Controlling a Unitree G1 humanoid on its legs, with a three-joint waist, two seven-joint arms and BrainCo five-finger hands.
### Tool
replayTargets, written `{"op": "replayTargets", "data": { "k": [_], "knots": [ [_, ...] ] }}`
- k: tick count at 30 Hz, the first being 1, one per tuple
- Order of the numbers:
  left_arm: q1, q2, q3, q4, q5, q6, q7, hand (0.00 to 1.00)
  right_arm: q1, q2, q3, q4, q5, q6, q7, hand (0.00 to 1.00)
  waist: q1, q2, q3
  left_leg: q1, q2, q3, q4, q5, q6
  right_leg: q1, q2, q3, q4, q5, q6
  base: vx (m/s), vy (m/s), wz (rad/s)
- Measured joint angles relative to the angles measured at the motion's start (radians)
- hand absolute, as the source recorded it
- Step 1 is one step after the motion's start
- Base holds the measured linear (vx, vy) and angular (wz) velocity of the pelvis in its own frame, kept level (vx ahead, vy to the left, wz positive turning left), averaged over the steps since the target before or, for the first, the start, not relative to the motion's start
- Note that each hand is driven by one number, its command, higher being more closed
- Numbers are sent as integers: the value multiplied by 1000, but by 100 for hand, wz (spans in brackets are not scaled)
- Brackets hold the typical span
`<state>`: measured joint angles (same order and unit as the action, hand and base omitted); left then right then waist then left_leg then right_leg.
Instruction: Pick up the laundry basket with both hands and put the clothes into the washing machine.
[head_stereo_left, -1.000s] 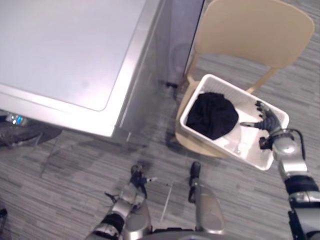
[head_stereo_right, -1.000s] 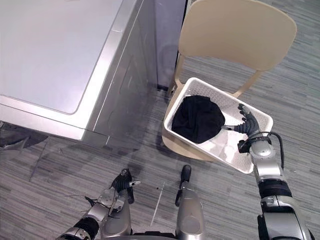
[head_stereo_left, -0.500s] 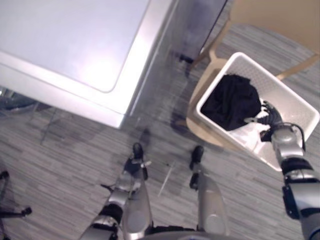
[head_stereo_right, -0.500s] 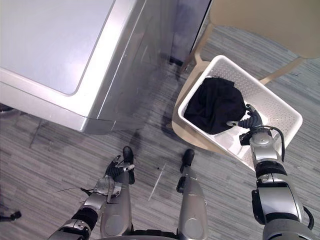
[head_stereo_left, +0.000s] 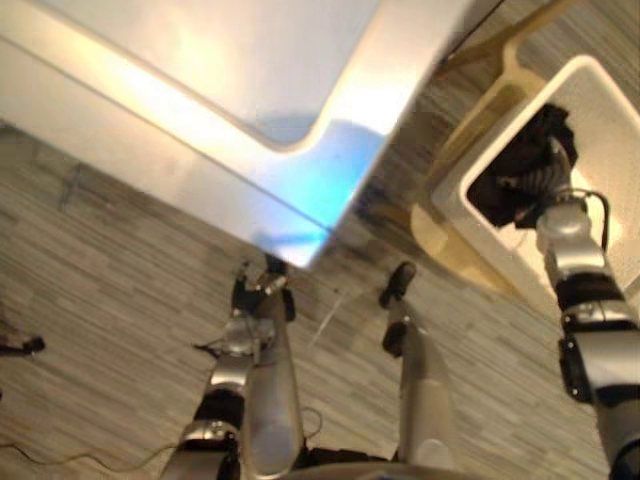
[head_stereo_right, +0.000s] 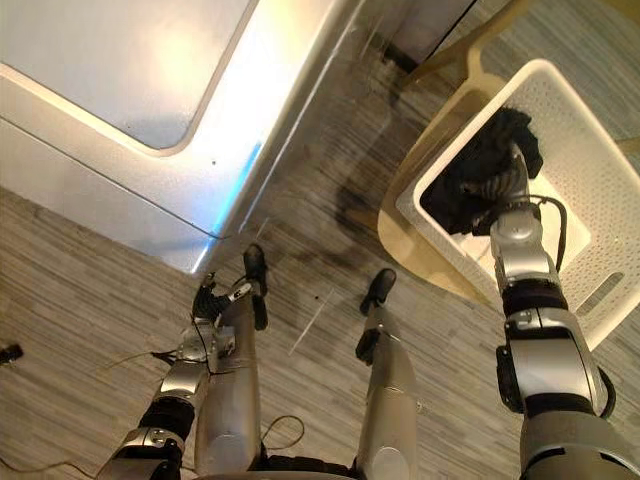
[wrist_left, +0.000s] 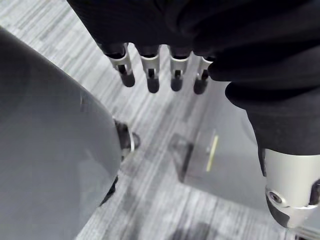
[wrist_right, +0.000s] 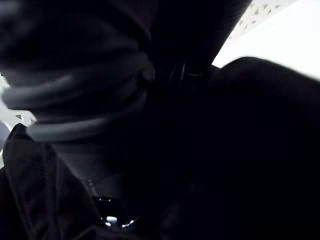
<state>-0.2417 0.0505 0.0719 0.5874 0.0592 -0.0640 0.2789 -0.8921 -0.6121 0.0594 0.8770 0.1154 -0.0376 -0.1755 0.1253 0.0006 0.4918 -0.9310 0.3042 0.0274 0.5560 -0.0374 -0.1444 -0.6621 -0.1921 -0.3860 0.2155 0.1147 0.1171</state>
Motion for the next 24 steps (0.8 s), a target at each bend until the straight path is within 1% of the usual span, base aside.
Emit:
{"op": "replayTargets", "data": {
  "k": [3, 5, 7, 9, 10, 13, 14, 16, 17, 20, 21, 24],
  "knots": [
    [-5, -24, 9, -21, -26, 1, 25, 0, -30, 21, 1, 0, 3, -13, -9, 100, 1, -2, 1, -7, -1, -3, 1, 0, 0, -7, -7, -24, 10, -2, -3, -1, 4, 2],
    [-6, -45, 9, -39, -30, 0, 46, 0, -41, 53, -1, 2, 34, -37, -49, 100, 5, -2, 1, -13, -2, -10, -8, 1, 0, -11, -9, -37, 18, -11, -9, -5, 4, 8],
    [-13, -59, 8, -39, -29, 1, 54, 0, -44, 58, -2, 3, 52, -53, -68, 100, 6, -2, 1, -15, -6, -7, -26, 14, 7, -16, -19, -53, 31, -21, -13, 7, 0, 20],
    [-17, -65, 7, -40, -29, 1, 58, 0, -43, 59, -3, 11, 54, -54, -68, 100, 15, -2, 1, -15, -6, -7, -32, 26, 4, -17, -22, -63, 36, -25, -16, 20, -5, 16],
    [-17, -69, 8, -40, -29, 1, 64, 0, -43, 64, -3, 18, 54, -54, -67, 100, 23, -2, 1, -14, -5, -9, -31, 27, 4, -17, -22, -67, 42, -28, -18, 23, -7, 6],
    [-17, -78, 8, -42, -28, 2, 75, 0, -31, 99, -11, 40, 65, -54, -65, 100, 27, -3, 1, -2, -4, -10, -30, 29, 4, -6, -25, -79, 52, -29, -19, 21, -2, 5],
    [-16, -78, 9, -41, -28, 4, 74, 0, -9, 107, -14, 40, 74, -53, -64, 100, 29, -3, 1, 12, -6, -4, -29, 28, 4, 3, -33, -80, 64, -38, -17, 19, 6, 9],
    [-11, -79, 9, -39, -27, 7, 74, 0, 30, 127, -15, 41, 75, -43, -58, 100, 29, -3, 1, 45, -6, 4, -30, 28, 4, 30, -39, -80, 74, -48, -19, 11, -2, 11],
    [-8, -77, 9, -36, -26, 10, 74, 0, 70, 143, -15, 40, 76, -30, -52, 100, 29, -4, 1, 78, -5, 6, -35, 28, 4, 59, -39, -80, 79, -56, -21, 6, -16, 9],
    [11, -78, 8, -33, -25, 10, 72, 0, 139, 166, -58, 37, 84, -20, -37, 100, 25, -6, -1, 135, -4, 17, -52, 28, 4, 103, -42, -80, 81, -65, -21, -8, -32, 6],
    [27, -78, 6, -27, -23, 10, 71, 0, 170, 173, -77, 36, 91, -17, -37, 100, 21, -7, -2, 173, -3, 32, -63, 28, 4, 129, -47, -78, 85, -71, -20, -12, -42, 7],
    [69, -76, -9, -2, -14, 11, 61, 0, 258, 181, -142, -34, 112, -1, -37, 100, 9, -8, -6, 269, -2, 64, -94, 29, 5, 201, -59, -75, 98, -85, -17, -11, -37, 9]
  ]
}}
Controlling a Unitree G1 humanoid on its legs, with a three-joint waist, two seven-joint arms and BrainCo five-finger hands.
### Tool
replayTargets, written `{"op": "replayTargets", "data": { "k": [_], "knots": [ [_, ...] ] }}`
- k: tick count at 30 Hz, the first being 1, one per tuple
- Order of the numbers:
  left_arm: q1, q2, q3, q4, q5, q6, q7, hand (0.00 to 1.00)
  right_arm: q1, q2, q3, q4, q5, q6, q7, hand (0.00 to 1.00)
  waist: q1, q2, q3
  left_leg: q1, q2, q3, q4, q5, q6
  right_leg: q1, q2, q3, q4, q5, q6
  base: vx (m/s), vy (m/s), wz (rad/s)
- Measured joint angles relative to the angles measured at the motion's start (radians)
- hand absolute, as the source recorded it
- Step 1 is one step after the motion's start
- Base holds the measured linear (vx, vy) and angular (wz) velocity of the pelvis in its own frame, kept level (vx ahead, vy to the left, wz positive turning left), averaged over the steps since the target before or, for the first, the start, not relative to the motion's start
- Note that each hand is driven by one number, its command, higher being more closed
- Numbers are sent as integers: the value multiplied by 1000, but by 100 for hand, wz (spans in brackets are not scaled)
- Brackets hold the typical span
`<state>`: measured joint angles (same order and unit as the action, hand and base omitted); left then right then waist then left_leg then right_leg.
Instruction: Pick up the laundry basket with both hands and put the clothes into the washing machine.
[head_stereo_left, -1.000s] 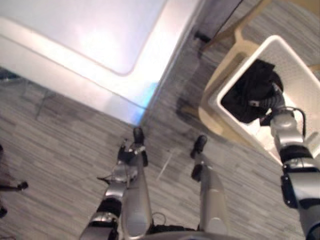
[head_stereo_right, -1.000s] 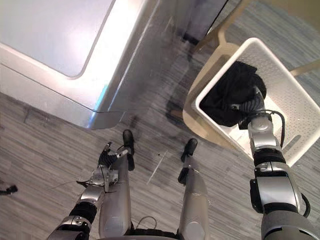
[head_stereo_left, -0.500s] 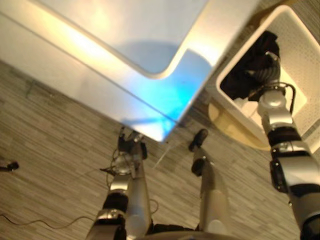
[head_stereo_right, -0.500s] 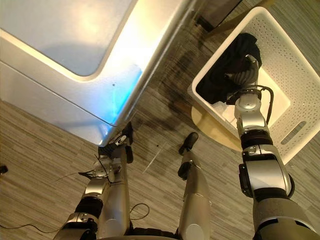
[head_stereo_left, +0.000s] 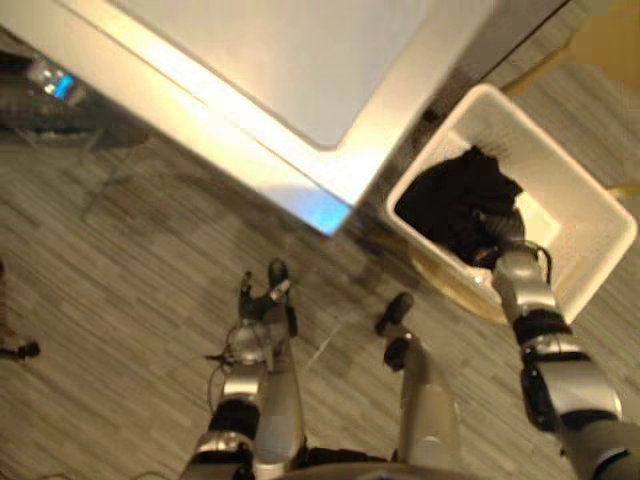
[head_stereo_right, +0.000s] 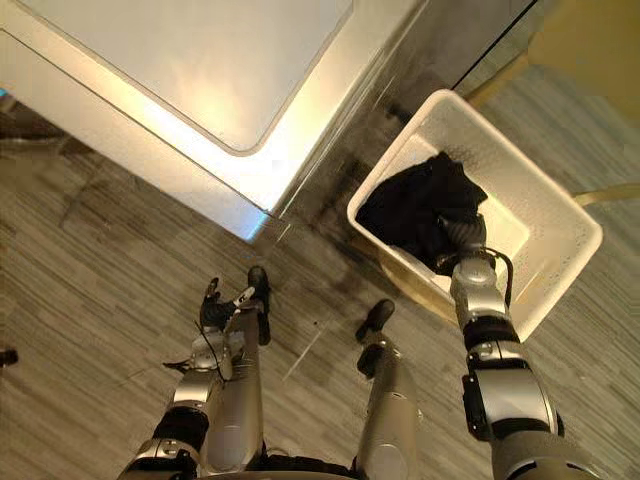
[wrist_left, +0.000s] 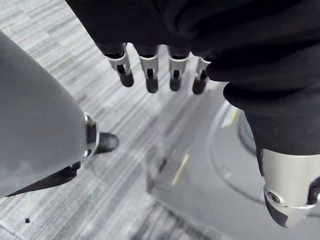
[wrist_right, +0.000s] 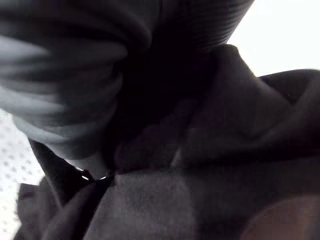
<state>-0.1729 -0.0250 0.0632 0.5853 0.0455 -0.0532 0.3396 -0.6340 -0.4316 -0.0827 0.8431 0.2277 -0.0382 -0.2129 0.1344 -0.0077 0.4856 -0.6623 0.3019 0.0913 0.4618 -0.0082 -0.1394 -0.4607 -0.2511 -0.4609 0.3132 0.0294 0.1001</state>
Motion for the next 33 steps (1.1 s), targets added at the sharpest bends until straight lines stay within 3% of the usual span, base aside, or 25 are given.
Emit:
{"op": "replayTargets", "data": {
  "k": [5, 9, 11, 16, 24, 26, 30, 33],
  "knots": [
    [40, 44, -77, 56, 12, 3, -45, 0, 111, 36, -121, -147, 42, -3, -4, 100, -13, -46, -54, 179, -23, 62, -127, 57, 2, 109, -28, 1, -3, -21, 8, 31, -40, 12],
    [85, 68, -151, 57, 46, 1, -79, 0, 182, 49, -154, -221, 59, -22, -5, 100, -24, -53, -160, 294, -60, 74, -263, 110, -3, 169, -44, -8, -19, -38, 17, 53, -41, 16],
    [123, 80, -190, 54, 50, -2, -102, 0, 190, 50, -158, -239, 58, -32, -6, 100, -44, -51, -221, 366, -80, 74, -348, 134, -4, 216, -46, -18, -42, -39, 19, 55, -1, 10],
    [167, 88, -229, 11, 50, -2, -153, 0, 228, 51, -218, -323, 56, -34, -6, 100, -67, -49, -293, 470, -108, 52, -427, 156, -7, 306, -44, -29, -80, -36, 33, 64, 3, 9],
    [289, 42, -138, -334, -37, 15, -152, 0, 332, 122, -300, -570, 39, -73, -1, 100, -72, -34, -401, 572, -115, 48, -462, 155, -7, 436, -24, -48, -178, -20, 56, 40, -6, 5],
    [343, 26, -92, -519, -37, 13, -142, 0, 370, 165, -302, -659, 38, -74, 1, 100, -69, -26, -414, 587, -112, 49, -464, 155, -8, 464, -12, -51, -208, -9, 57, 0, 0, 0],
    [301, 19, -35, -796, 11, -39, -94, 0, 378, 197, -298, -737, 37, -75, 4, 100, -66, -12, -446, 605, -111, 53, -466, 155, -8, 503, 3, -48, -267, 25, 57, -12, -4, -5],
    [244, 19, 15, -928, 89, -69, -8, 0, 378, 197, -272, -808, 37, -97, 8, 100, -68, 1, -464, 639, -110, 68, -474, 154, -8, 533, 12, -31, -302, 46, 55, -33, -2, -16]
  ]
}}
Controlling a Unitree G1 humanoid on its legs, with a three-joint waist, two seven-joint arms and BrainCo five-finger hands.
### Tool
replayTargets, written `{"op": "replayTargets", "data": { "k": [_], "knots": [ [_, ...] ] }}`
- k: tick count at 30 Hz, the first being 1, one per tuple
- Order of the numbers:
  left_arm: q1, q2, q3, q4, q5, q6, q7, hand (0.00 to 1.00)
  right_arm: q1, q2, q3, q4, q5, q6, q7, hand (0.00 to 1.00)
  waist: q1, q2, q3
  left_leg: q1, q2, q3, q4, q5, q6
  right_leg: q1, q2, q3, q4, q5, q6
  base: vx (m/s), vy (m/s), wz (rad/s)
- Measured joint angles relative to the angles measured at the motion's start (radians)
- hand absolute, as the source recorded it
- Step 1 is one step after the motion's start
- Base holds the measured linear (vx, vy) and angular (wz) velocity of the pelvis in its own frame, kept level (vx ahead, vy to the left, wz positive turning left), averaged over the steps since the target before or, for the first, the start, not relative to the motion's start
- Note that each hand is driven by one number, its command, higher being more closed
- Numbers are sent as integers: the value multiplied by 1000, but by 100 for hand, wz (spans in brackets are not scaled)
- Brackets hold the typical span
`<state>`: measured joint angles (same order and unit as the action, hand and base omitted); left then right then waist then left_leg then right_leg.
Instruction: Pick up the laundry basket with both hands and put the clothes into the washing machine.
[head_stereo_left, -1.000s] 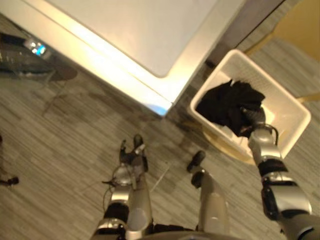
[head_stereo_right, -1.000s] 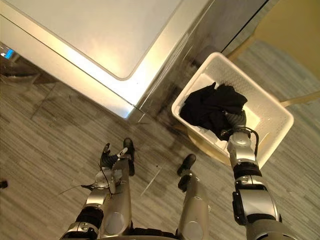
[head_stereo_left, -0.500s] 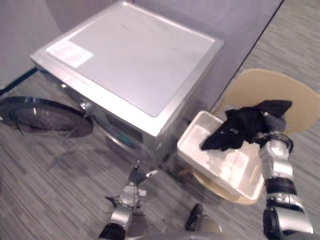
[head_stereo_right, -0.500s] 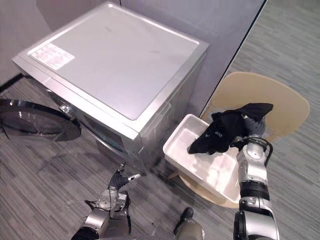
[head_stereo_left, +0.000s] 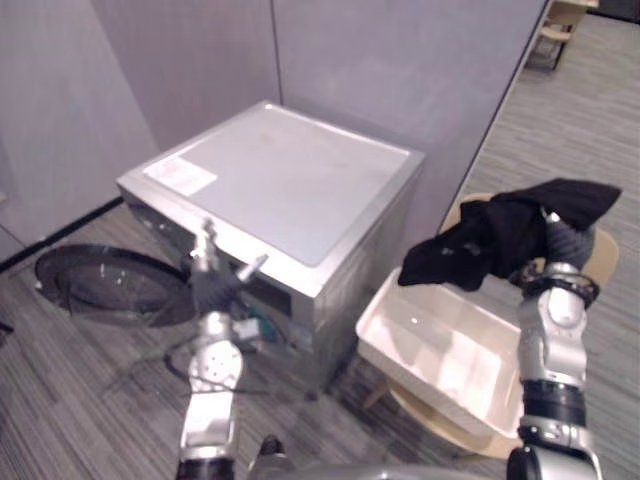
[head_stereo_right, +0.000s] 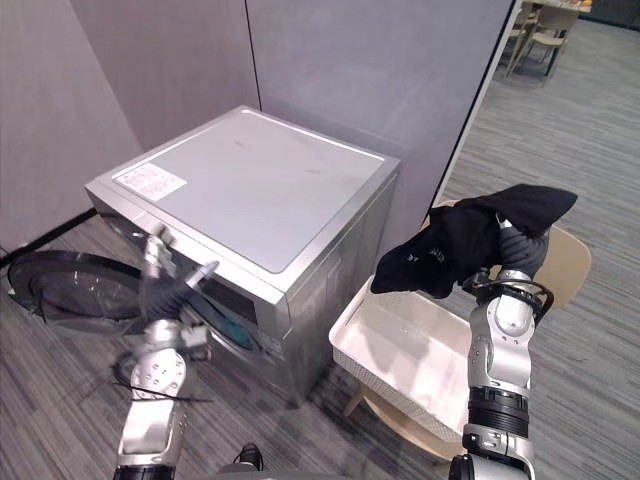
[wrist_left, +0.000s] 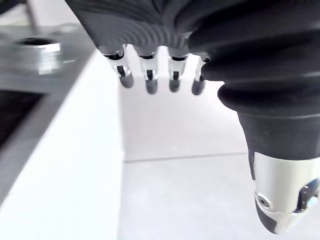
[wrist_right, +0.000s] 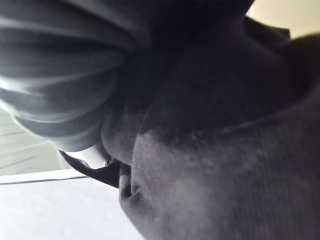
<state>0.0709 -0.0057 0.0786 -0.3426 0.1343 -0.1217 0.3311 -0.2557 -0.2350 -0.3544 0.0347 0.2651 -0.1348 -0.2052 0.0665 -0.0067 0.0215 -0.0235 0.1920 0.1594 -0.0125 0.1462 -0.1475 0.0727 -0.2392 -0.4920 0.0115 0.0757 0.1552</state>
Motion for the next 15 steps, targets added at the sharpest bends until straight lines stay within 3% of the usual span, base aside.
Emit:
{"op": "replayTargets", "data": {
  "k": [2, 7, 11, 15],
  "knots": [
    [-43, 7, 10, -76, 47, -22, 52, 0, 0, 0, 15, -57, 1, -22, 12, 100, -1, 8, -13, 27, 0, 10, -20, 0, 0, 15, 4, 6, -14, 5, 1, -61, -6, -14],
    [-121, 26, -40, -156, 110, -66, 88, 0, -27, 2, 34, -102, 1, -56, 11, 100, -4, 9, -23, 59, 1, 12, -61, -4, -5, 12, 14, 32, -18, 3, -2, -48, -5, -12],
    [-194, 52, -136, -159, 98, -96, 66, 0, -104, 19, 84, -102, 1, -57, -6, 100, -28, 10, -24, 67, 4, 14, -80, -4, -5, 10, 28, 59, -36, 5, -4, -39, -6, -6],
    [-271, 48, -257, -101, -10, -126, 16, 0, -153, 21, 120, -120, -1, -57, -16, 100, -29, 17, -29, 67, 3, 24, -81, -4, -5, 8, 30, 71, -50, 18, -5, 4, -2, -10]
  ]
}}
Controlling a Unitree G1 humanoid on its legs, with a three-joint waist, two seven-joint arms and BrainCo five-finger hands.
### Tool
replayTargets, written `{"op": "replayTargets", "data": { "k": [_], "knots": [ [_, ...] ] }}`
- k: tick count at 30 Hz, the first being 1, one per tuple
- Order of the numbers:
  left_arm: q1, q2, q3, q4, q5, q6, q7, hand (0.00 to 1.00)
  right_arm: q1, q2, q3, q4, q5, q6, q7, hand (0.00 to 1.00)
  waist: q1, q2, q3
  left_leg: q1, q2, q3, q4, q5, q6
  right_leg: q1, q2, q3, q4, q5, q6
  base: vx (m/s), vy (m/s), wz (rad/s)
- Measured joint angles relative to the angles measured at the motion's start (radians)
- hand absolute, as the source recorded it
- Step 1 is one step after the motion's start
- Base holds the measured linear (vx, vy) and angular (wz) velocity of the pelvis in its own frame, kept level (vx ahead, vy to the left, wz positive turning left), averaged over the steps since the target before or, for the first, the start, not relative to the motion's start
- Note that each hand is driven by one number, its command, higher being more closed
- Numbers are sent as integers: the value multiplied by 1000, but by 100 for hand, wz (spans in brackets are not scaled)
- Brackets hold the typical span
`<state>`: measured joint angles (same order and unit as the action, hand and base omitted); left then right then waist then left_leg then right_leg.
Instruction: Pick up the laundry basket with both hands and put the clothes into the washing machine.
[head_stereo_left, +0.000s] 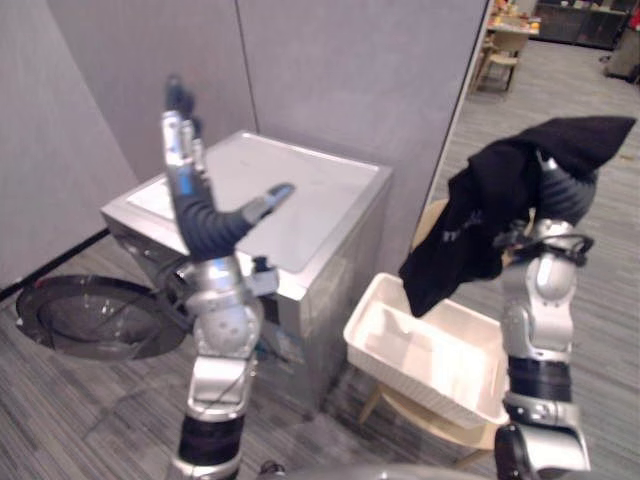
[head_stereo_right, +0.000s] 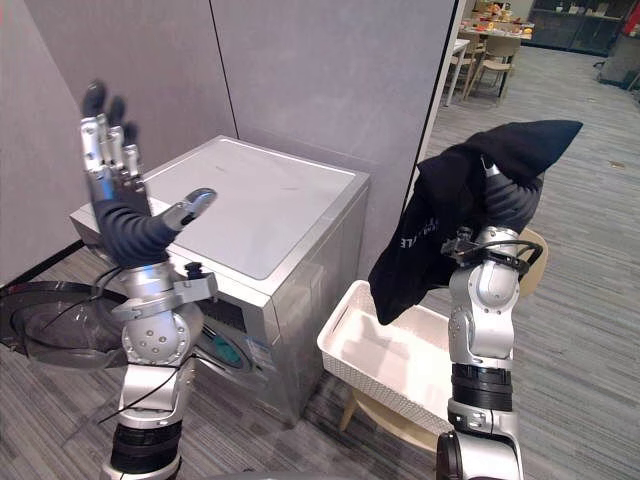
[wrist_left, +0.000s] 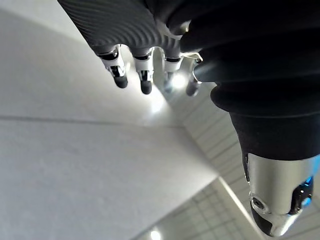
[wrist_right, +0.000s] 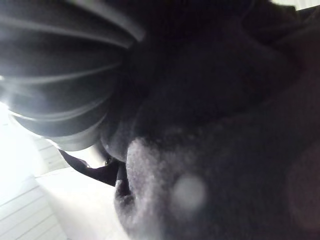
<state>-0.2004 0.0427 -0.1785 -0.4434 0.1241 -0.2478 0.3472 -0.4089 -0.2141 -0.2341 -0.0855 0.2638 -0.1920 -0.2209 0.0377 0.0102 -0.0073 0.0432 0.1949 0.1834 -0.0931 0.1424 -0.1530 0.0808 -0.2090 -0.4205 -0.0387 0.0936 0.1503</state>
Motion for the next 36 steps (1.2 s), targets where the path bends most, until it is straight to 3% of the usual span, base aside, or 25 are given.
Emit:
{"op": "replayTargets", "data": {
  "k": [1, 5, 8, 19, 31, 32, 36],
  "knots": [
    [-38, -3, -41, 73, -81, 0, -34, 0, -40, 0, 28, 0, -1, 1, -3, 100, -1, 10, -7, -2, 0, 6, 0, 0, 0, -3, 0, 10, 0, 4, 3, 28, 0, -16],
    [-161, -20, -134, 289, -199, 25, -82, 0, -140, -1, 87, 1, 0, 2, -17, 100, -19, 17, -12, -18, 0, 9, 0, 5, 5, -25, 1, 16, 0, 15, 0, 27, -5, -8],
    [-254, -23, -179, 432, -236, 49, -88, 0, -203, -1, 119, 2, 2, 1, -20, 100, -25, 13, -14, -17, -1, 21, 0, 20, -16, -41, 1, 41, 0, 24, -5, 46, -7, -22],
    [-438, -73, -257, 723, -234, 119, -117, 0, -269, 0, 224, 70, 32, 7, -15, 100, -63, 9, -14, 3, 2, 66, -2, 18, -16, -53, 3, 91, 1, 25, -6, 8, -7, -11],
    [-594, -123, -336, 962, -168, 164, -98, 0, -295, 11, 261, 70, 59, 11, -11, 100, -80, -32, -25, -2, 18, 78, -3, 18, -16, -76, 20, 109, 0, 33, -16, -36, -12, -6],
    [-607, -125, -342, 967, -162, 165, -96, 100, -295, 12, 272, 70, 59, 11, -11, 100, -80, -36, -28, -2, 18, 81, -3, 18, -16, -80, 20, 114, 0, 33, -17, 4, -1, -7],
    [-644, -133, -343, 969, -152, 166, -80, 100, -310, 17, 288, 69, 59, 11, -10, 100, -84, -42, -29, -2, 17, 90, -2, 18, -16, -85, 19, 121, 0, 35, -17, 9, -2, -6]
  ]
}}
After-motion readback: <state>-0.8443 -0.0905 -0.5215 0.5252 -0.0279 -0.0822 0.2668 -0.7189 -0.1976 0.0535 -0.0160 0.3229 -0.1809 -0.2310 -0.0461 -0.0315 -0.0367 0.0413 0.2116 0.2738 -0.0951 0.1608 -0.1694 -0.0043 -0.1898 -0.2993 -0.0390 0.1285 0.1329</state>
